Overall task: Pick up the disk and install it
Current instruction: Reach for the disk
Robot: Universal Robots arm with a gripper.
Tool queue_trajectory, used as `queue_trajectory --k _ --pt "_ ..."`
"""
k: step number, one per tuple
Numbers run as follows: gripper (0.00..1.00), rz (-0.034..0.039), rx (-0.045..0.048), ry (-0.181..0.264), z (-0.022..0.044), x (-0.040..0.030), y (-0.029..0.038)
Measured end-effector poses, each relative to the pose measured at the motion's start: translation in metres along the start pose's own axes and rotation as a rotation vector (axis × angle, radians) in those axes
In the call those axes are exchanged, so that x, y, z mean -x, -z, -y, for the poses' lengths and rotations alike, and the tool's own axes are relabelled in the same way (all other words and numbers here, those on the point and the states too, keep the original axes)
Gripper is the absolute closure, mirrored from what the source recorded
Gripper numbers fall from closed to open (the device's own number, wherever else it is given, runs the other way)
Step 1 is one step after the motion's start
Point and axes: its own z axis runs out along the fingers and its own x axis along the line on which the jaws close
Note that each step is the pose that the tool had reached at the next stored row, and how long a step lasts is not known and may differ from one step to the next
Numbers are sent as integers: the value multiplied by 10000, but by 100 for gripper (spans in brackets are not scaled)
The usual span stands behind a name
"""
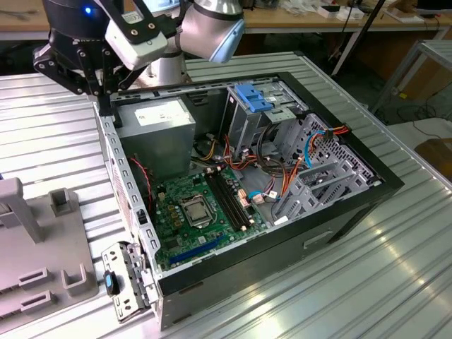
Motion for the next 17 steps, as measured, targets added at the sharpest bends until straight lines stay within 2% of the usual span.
queue_trajectory --k 9,11,12,17 --pt "89 0 0 -1 12 -158 4" --pt "89 1 0 0 17 -222 6" --pt "89 0 0 1 22 -291 8" --pt "89 1 1 0 31 -415 11"
